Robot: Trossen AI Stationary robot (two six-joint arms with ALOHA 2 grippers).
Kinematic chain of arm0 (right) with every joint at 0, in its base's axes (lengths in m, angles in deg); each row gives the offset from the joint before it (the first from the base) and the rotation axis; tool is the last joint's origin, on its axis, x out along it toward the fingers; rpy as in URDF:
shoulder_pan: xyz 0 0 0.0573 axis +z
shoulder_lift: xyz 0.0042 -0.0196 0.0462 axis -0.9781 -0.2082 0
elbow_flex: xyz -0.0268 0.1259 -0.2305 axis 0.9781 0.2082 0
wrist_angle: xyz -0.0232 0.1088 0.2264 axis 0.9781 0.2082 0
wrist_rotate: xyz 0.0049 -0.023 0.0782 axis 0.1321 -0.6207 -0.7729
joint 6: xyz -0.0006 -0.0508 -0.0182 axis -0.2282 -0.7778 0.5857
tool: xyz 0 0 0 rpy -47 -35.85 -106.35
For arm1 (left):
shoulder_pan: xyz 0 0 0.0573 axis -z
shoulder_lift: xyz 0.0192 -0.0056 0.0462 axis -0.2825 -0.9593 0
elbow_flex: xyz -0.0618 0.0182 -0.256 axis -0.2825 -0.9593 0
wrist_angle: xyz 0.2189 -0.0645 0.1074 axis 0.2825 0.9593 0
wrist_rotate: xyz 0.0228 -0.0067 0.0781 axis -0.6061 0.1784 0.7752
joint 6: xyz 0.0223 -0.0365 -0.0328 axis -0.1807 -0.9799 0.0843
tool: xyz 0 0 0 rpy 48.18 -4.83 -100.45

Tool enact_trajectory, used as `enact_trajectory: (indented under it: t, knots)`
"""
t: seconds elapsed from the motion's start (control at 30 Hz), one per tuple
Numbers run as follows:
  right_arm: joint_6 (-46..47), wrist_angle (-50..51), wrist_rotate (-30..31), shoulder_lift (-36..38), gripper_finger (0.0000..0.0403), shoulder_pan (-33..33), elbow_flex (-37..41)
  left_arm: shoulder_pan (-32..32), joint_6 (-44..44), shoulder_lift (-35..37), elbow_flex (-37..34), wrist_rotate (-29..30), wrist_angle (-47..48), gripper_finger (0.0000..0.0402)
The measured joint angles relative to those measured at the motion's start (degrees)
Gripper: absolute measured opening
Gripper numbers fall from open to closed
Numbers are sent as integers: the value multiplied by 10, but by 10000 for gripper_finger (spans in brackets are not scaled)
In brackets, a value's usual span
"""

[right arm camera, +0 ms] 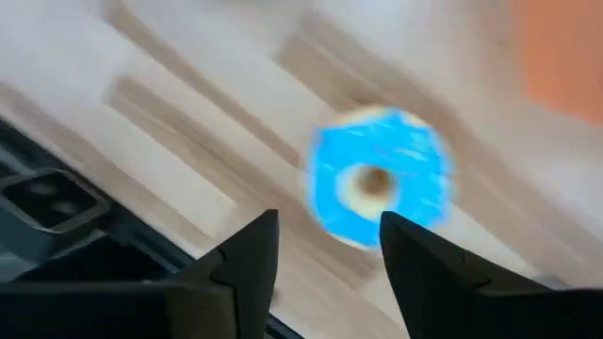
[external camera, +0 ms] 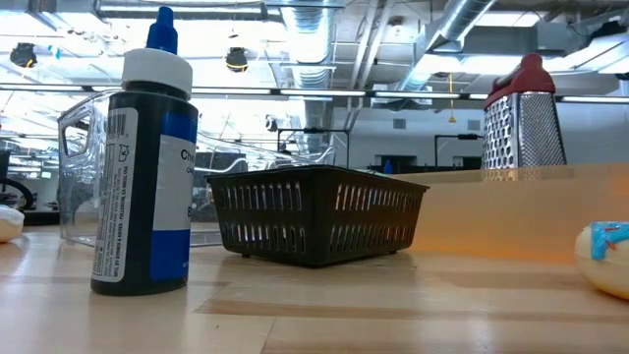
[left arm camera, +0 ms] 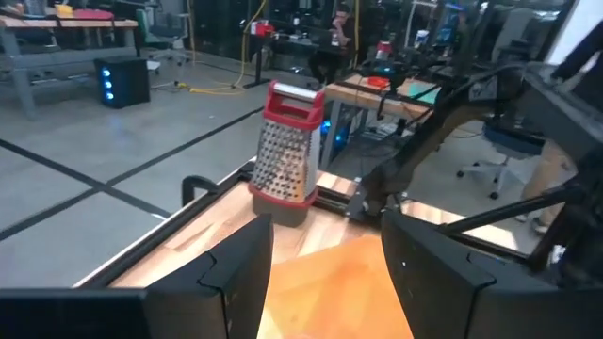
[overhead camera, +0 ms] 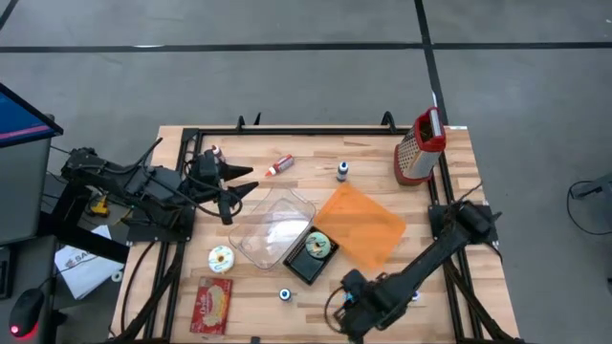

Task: Pick & Place Food Item
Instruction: Put the blue donut into the black bin

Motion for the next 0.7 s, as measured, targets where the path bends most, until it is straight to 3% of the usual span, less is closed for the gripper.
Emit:
enact_trajectory:
  t: [0.17,0.4,0.7]
  knots:
    - [1,-12,12,-53,182,-3,-36,13,0,0,0,0,-1,195]
    - [30,-35,-29,-104,182,-11,-35,20,-1,0,0,-16,-12,195]
    - [76,-24,-22,-88,182,-6,-36,20,-4,0,0,-45,-17,195]
